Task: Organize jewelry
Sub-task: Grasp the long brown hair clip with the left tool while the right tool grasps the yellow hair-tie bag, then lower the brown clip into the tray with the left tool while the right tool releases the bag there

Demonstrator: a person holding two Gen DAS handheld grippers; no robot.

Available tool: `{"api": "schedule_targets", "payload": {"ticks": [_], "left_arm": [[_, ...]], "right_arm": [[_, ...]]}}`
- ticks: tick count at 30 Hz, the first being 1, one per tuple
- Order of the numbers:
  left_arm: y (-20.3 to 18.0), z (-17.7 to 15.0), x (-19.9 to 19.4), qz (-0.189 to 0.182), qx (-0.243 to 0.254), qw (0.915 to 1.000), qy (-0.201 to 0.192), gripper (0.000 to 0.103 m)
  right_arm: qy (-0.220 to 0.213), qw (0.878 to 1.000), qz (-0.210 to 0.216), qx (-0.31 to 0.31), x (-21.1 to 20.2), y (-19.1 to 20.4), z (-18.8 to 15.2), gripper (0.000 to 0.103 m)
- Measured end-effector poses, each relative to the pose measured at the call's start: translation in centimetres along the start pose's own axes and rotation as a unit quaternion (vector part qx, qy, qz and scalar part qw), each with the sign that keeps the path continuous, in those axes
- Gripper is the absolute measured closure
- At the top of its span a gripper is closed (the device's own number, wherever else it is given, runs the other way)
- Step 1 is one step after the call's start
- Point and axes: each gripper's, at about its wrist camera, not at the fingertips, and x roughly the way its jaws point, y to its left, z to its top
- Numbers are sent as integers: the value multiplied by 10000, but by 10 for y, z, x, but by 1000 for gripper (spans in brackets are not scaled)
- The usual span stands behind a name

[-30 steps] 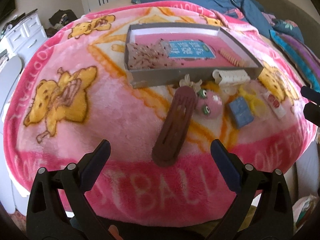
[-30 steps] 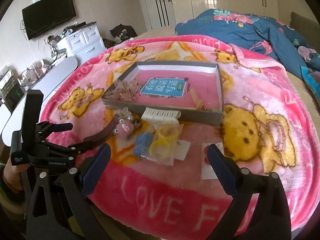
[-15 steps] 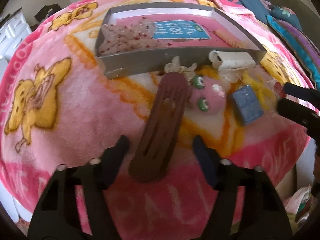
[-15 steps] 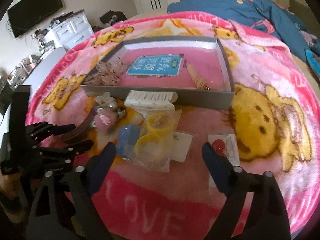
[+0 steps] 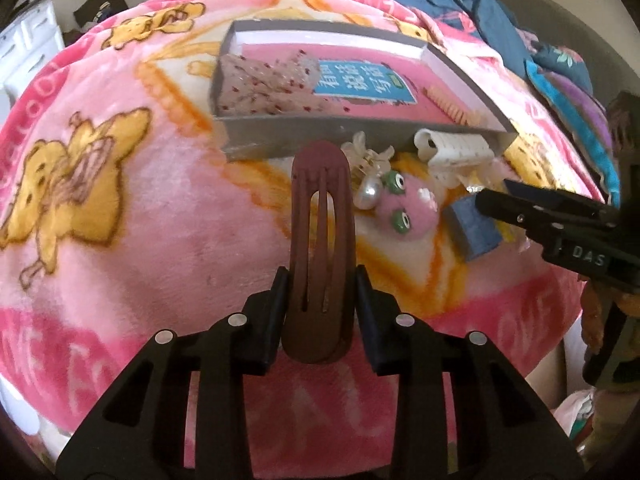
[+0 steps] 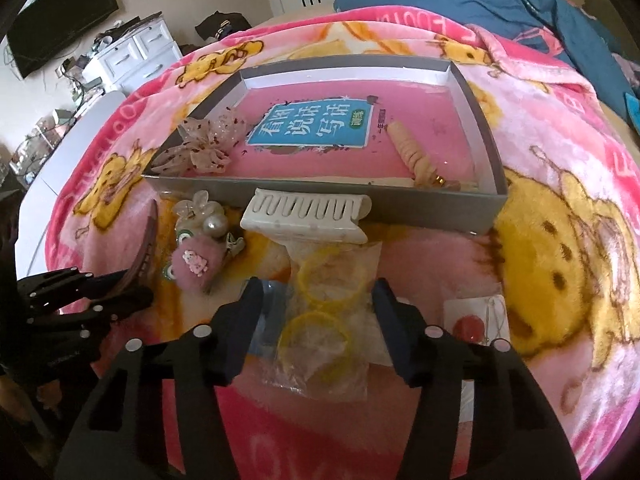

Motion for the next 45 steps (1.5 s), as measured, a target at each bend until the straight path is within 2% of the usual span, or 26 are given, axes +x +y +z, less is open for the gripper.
{"api": "schedule_targets", "payload": {"ticks": [12,13,16,19,26,35,45], "left_arm": [[8,2,-26,-115,-179,9995,-238,79],[8,3,-27,-128,-175,9994,-256,78],[5,9,-31,-172,-150,9993,-298,79],[3,13,-34,-193,-129,9991,-341,79],[-2,28,-46,-227,-66,9986,-482,78],[-20,47,-55,-309,111,9974,-648,78],[-45,80,-60,-427,245,9951,-861,78]], "right_arm": [[68,9942,469,967,-4,-32,2,52],[76,9942,467,965,-3,-31,4,53],[106,9957,445,806,0,-27,9,67],[68,9970,421,640,-3,-19,8,70],[-295,9978,400,447,-42,-15,4,70],[-952,9936,167,578,-101,-39,7,70],[-1443,9880,-7,544,-130,-54,29,70]]}}
